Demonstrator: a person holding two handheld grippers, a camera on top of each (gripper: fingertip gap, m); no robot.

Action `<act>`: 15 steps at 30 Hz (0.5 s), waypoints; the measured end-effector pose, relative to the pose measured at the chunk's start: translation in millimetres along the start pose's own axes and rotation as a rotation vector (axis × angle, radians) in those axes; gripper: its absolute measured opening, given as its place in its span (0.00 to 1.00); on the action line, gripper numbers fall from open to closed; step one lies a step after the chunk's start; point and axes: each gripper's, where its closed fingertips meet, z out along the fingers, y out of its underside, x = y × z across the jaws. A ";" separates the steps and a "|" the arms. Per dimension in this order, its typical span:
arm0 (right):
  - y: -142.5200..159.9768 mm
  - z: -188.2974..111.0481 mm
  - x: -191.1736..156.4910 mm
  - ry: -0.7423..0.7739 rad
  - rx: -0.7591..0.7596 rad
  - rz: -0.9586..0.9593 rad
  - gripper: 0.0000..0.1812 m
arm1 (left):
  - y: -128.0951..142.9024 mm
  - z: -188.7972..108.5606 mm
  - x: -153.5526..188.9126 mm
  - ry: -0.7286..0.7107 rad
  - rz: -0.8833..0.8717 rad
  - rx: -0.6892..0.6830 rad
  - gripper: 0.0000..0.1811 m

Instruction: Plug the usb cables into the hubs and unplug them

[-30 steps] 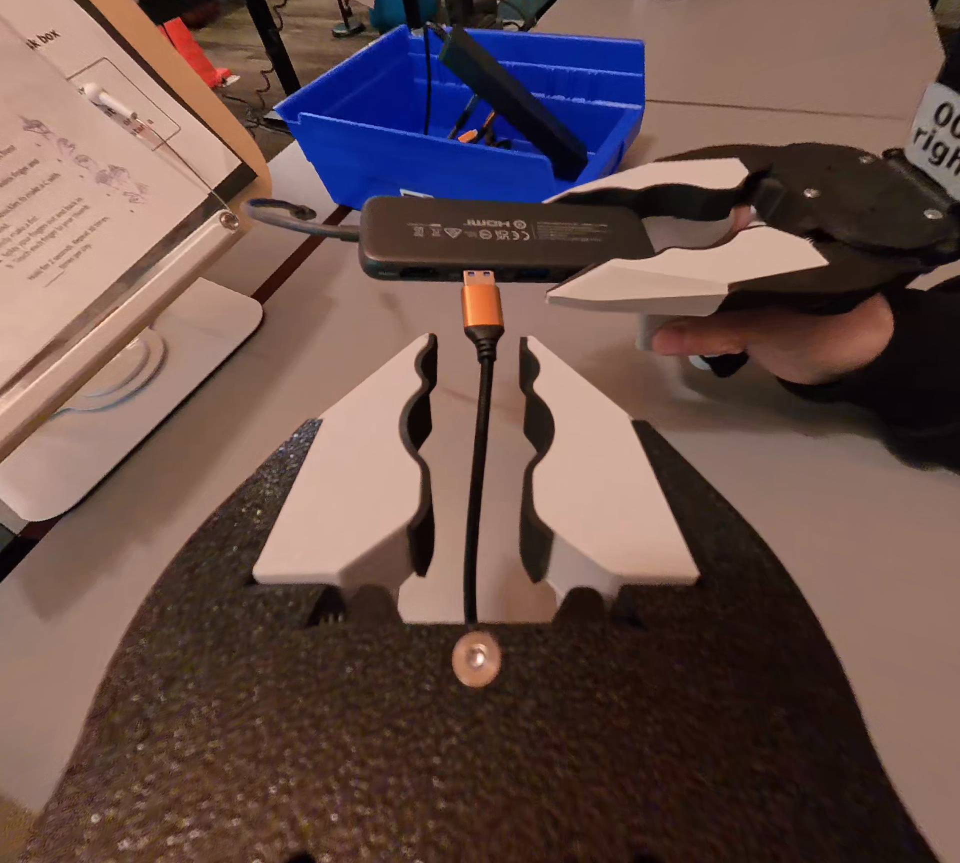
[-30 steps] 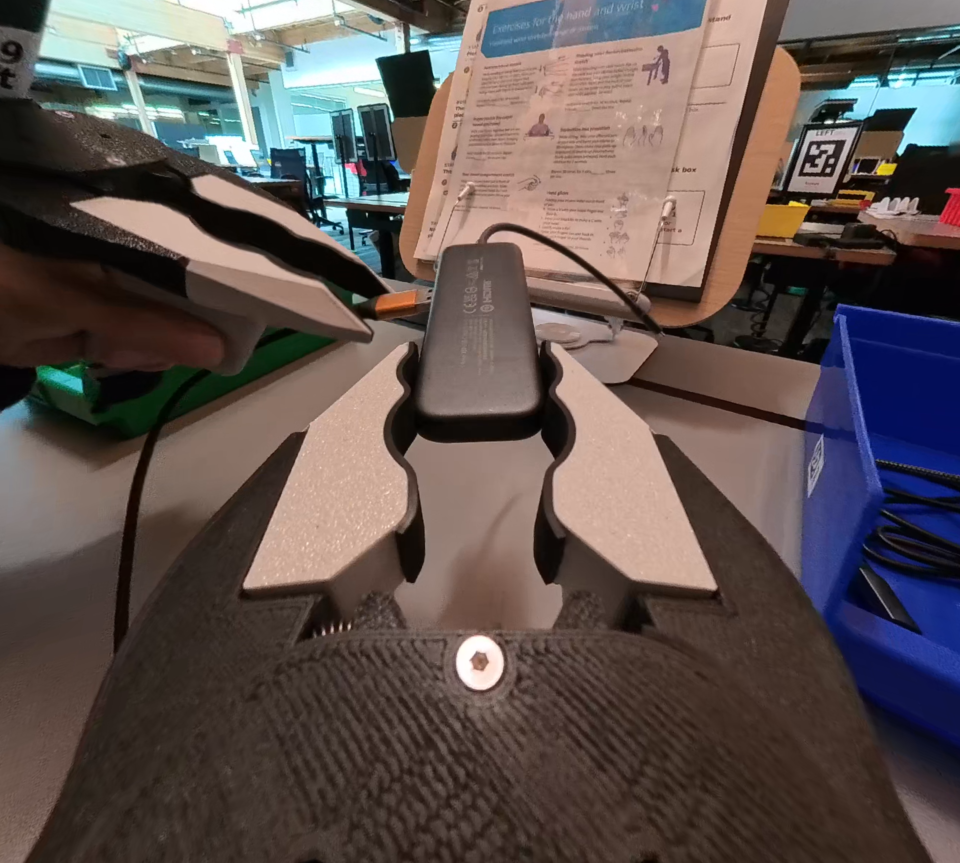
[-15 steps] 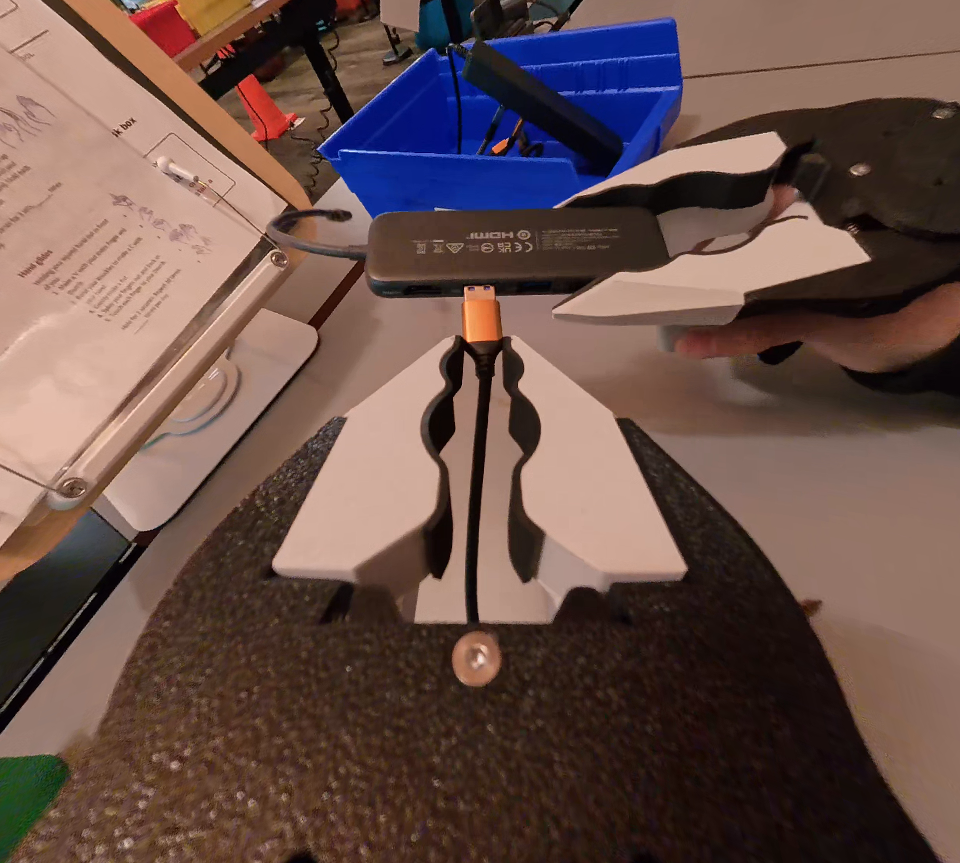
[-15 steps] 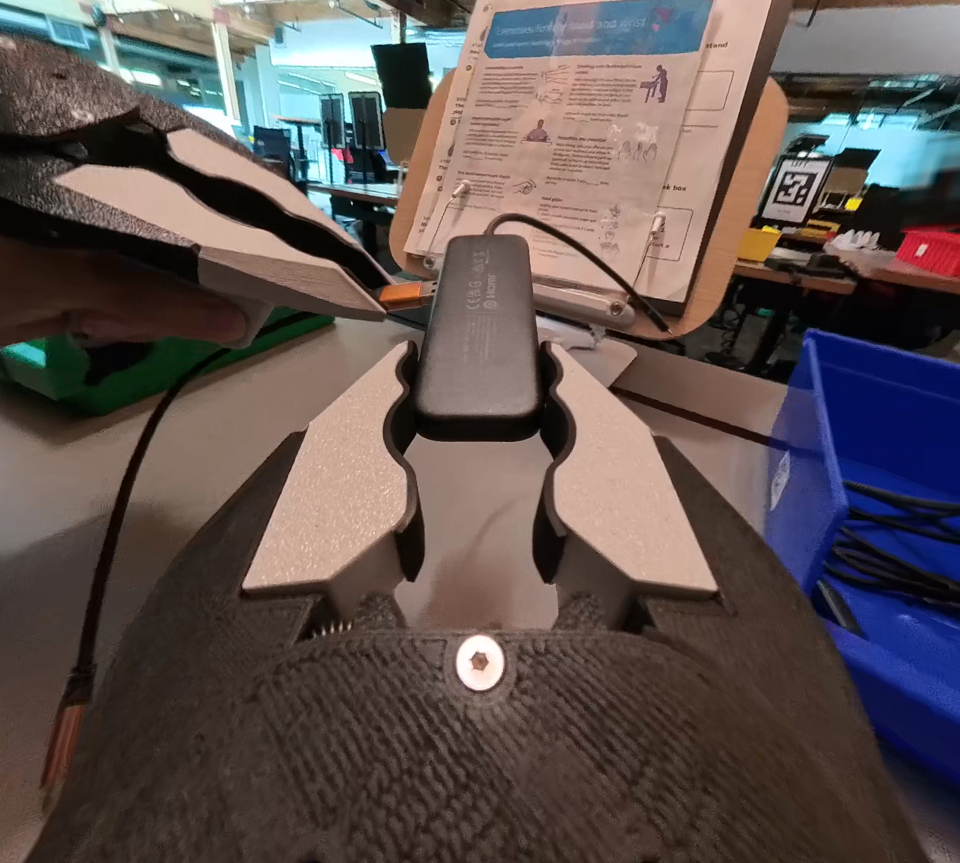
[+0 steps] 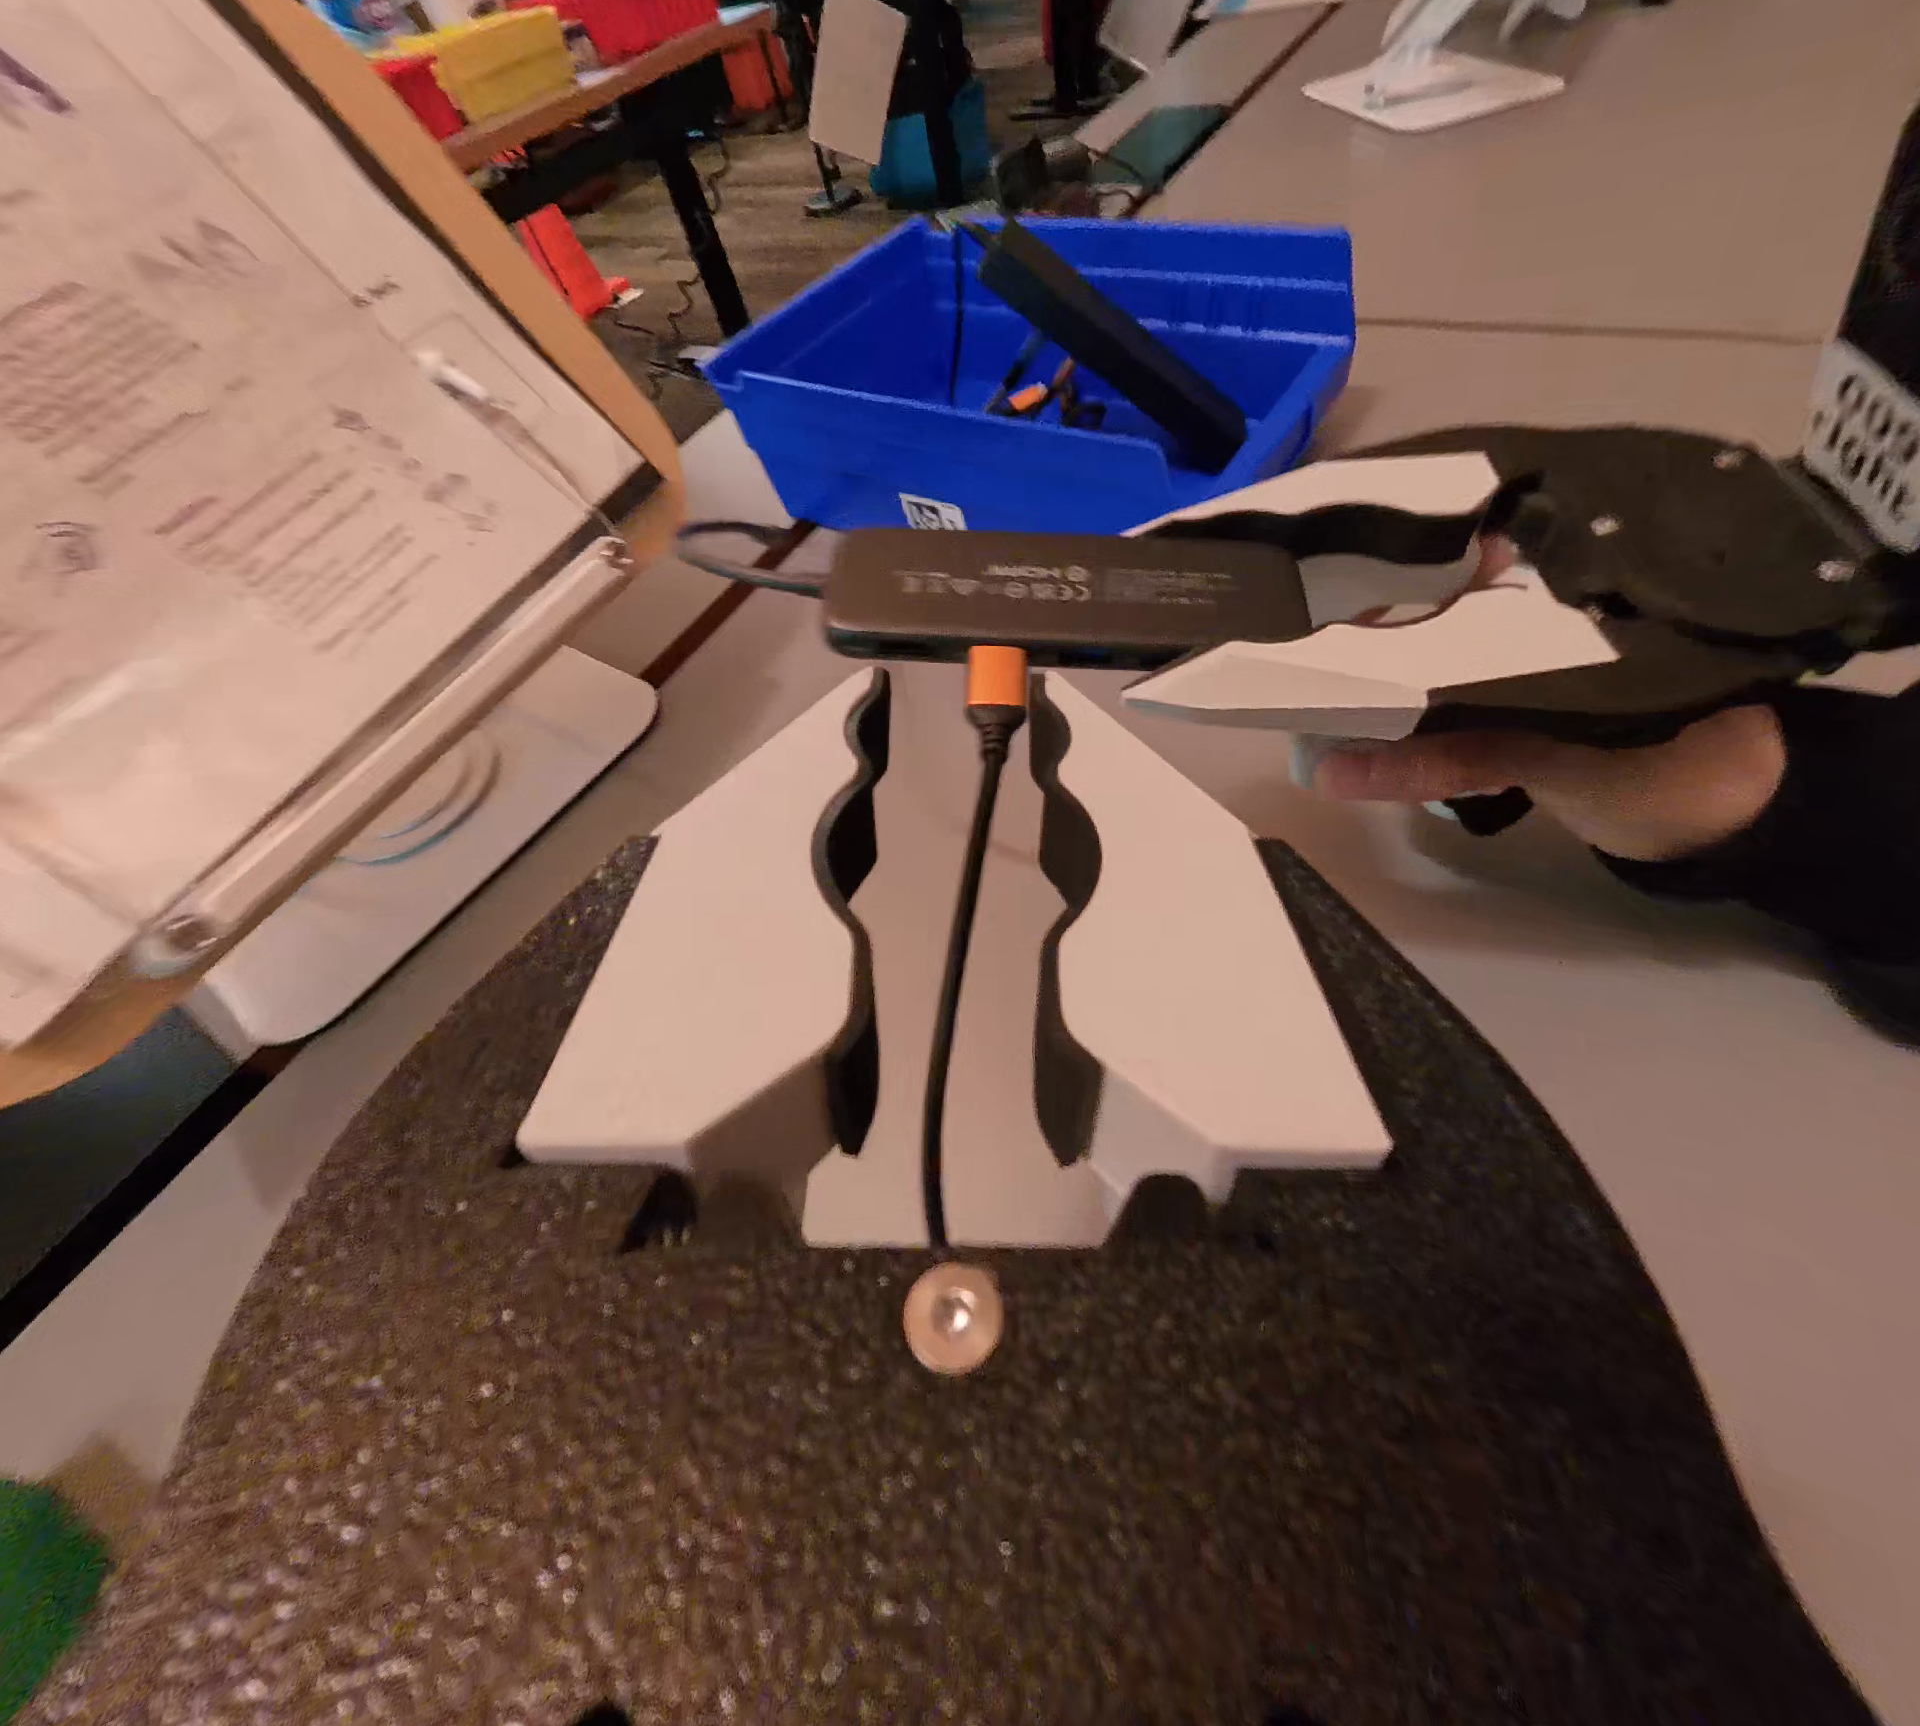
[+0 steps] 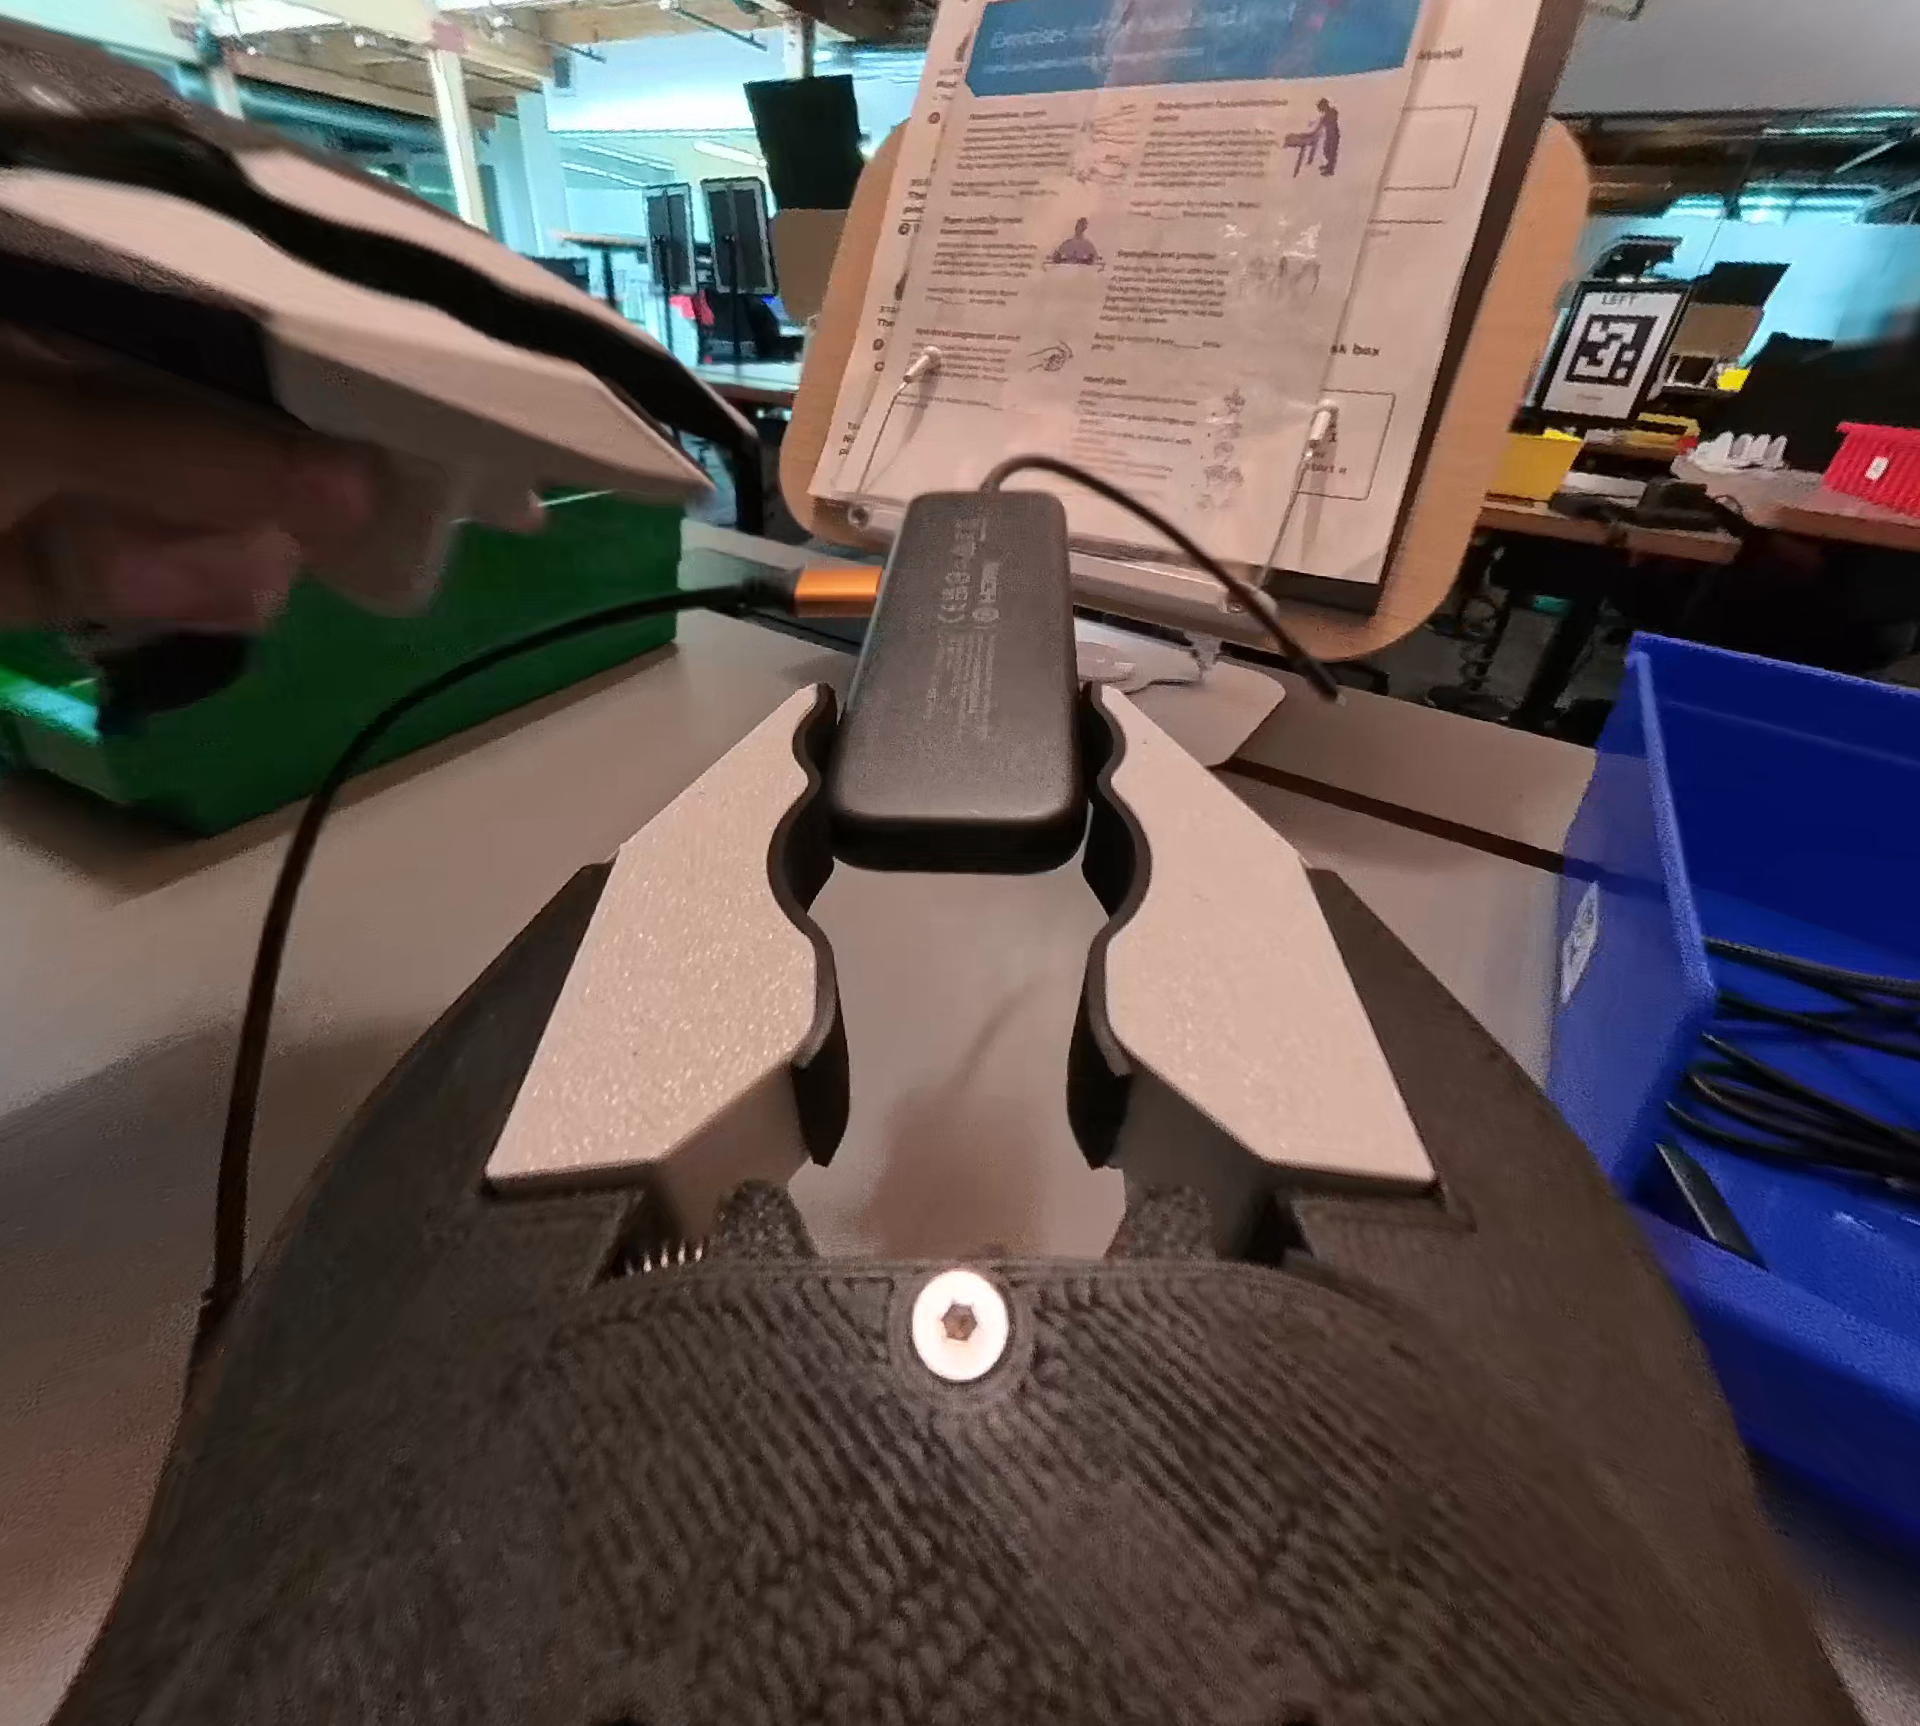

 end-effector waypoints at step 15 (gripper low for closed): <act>1.1 -1.2 5.8 -0.006 -0.014 0.015 0.25 | 231.5 -196.9 -149.3 -0.449 -0.705 -0.937 0.16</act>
